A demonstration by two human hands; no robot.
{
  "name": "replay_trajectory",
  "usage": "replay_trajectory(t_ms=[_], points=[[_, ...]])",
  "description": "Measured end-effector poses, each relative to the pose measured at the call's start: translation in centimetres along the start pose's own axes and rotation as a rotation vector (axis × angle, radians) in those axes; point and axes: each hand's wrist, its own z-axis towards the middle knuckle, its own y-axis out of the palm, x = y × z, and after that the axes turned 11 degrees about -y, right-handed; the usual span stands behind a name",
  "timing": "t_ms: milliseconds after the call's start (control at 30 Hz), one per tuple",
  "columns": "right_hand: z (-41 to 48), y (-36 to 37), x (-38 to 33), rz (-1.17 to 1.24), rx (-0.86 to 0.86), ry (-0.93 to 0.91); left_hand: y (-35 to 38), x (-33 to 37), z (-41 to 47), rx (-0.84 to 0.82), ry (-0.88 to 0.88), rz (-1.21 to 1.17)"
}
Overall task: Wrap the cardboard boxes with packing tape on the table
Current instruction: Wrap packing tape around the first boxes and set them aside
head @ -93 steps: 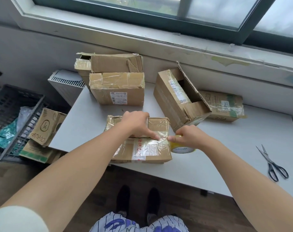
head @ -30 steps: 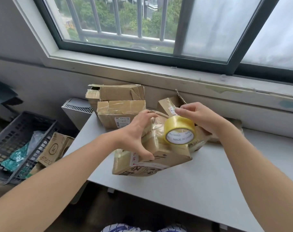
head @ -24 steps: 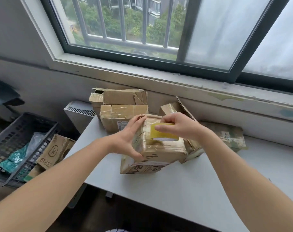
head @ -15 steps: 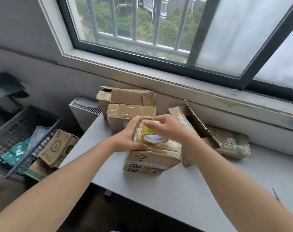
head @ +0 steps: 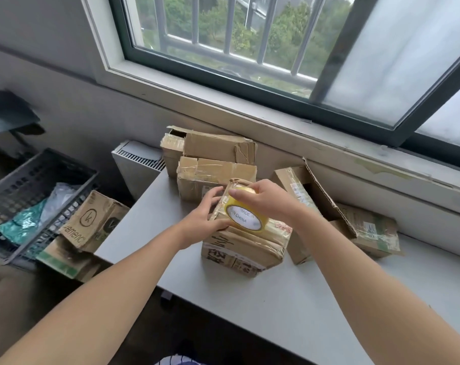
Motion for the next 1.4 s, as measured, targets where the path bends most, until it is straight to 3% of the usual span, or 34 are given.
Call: replay_trajectory(t_ms=[167, 300, 467, 667, 1400], points=[[-0.7, -1.3, 0.5, -0.135, -0.034, 0.094, 0.0, -0.1, 0.2, 0.019, 0.037, 0.011], [-2.5, -1.7, 0.7, -0.147, -0.033, 0.006, 0.2, -0.1, 0.2, -0.004, 0.047, -0.022], [-3.8, -3.4, 0.6, -0.299, -0.184, -0.084, 0.4, -0.3, 0.6, -0.013, 0.048, 0.022], [-5.2, -4.2, 1.2, -0.410, -0.307, -0.051, -0.2, -0.3, 0.6, 0.015, 0.028, 0.045], [-12.1, -3.3, 7.8, -0.286, -0.200, -0.005, 0.0, 0.2, 1.2, -0.023, 0.006, 0.005]])
